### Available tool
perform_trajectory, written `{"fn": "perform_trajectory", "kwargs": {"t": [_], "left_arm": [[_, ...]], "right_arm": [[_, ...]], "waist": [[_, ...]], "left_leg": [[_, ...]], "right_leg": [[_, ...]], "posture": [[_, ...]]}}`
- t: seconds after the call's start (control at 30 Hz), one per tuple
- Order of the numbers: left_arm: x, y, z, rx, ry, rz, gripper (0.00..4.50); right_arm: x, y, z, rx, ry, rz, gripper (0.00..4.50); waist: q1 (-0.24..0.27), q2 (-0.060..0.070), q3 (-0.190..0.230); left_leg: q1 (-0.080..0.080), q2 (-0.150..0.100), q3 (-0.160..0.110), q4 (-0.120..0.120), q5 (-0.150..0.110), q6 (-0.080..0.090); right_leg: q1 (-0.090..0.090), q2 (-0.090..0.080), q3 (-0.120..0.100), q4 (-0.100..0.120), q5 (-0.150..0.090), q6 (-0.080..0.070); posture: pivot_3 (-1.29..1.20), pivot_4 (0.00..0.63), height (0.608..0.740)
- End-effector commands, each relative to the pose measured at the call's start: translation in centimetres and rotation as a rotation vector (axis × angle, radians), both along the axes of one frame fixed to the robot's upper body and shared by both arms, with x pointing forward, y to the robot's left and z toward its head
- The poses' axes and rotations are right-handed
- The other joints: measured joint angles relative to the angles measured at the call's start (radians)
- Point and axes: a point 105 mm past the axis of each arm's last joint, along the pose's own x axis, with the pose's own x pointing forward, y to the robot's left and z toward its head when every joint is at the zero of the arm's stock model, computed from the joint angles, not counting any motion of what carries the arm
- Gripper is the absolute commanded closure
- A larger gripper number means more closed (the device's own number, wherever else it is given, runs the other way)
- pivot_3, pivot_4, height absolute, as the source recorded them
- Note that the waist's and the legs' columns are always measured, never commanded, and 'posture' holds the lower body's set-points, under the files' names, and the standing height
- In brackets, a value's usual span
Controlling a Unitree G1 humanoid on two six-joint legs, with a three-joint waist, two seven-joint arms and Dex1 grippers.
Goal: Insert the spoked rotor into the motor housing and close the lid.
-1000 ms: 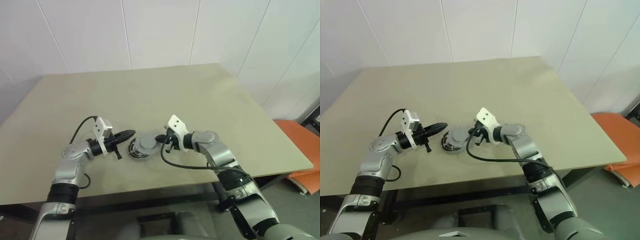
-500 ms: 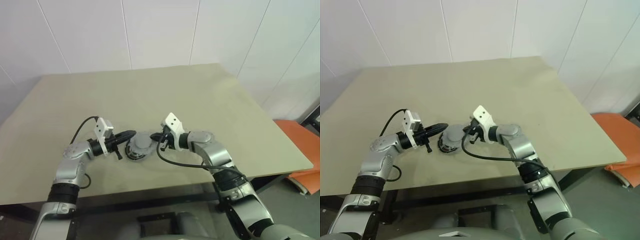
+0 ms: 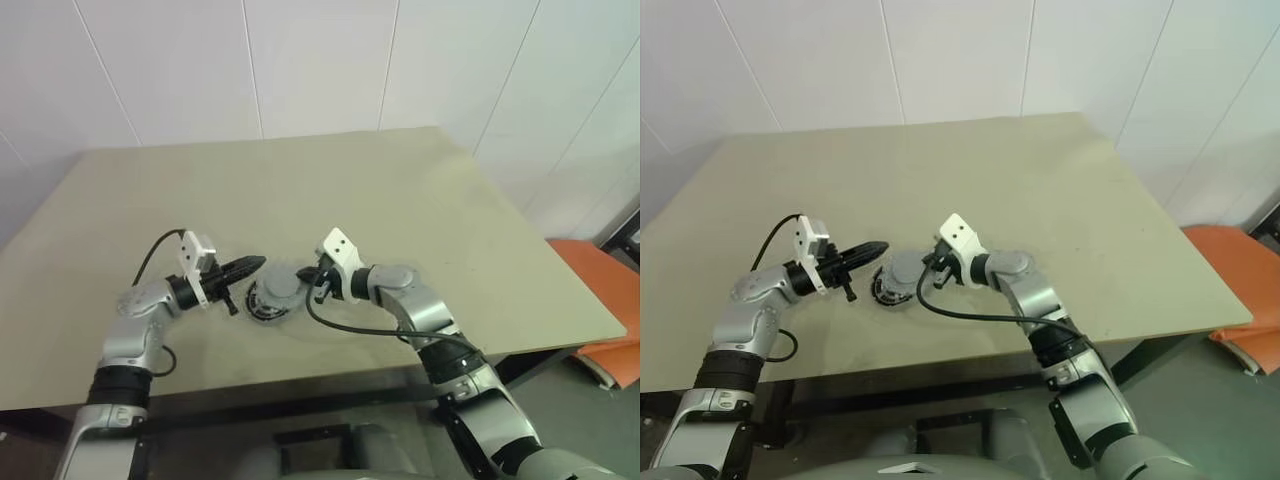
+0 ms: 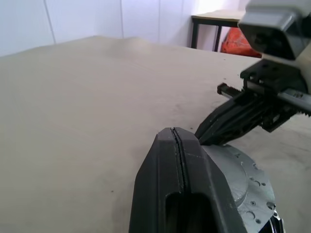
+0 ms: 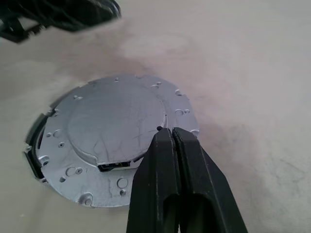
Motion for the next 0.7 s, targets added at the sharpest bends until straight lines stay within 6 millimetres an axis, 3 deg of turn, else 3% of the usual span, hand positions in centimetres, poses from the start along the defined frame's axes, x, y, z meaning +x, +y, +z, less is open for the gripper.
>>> {"fn": "perform_trajectory", "kwargs": {"t": [0.03,0.33,0.57,0.7], "left_arm": [[0.3,0.6,2.0,-0.021,-0.064,0.016,4.5],[0.2,1.1,1.7,-0.015,-0.045,0.024,4.5],[0.3,0.5,1.3,-0.012,-0.036,0.014,4.5],[0.3,0.3,1.1,-0.012,-0.033,0.01,4.5]], "right_arm": [[2.4,0.0,2.0,0.003,-0.084,-0.08,4.44],[2.8,0.4,4.6,0.169,0.007,-0.139,4.44],[-0.8,2.9,4.4,0.164,0.163,-0.027,4.44],[-1.3,2.9,3.4,0.153,0.184,-0.049,4.27]], "waist": [[0.001,0.0,0.0],[0.003,0.0,0.0],[0.002,0.0,0.0],[0.003,0.0,0.0]], "left_leg": [[0.0,0.0,0.0,0.0,0.0,0.0],[-0.002,-0.001,0.0,0.0,0.0,0.0],[-0.002,-0.001,-0.001,0.0,0.0,0.0],[-0.002,-0.001,-0.001,0.0,0.0,0.0]], "right_leg": [[0.0,-0.001,0.0,0.0,0.0,0.0],[0.0,-0.003,0.0,-0.002,0.0,0.0],[0.0,-0.003,0.0,-0.001,0.0,0.0],[0.0,-0.003,0.0,-0.001,0.0,0.0]], "posture": [[0.0,0.0,0.74],[0.0,0.0,0.74],[0.0,0.0,0.74],[0.0,0.0,0.74]]}}
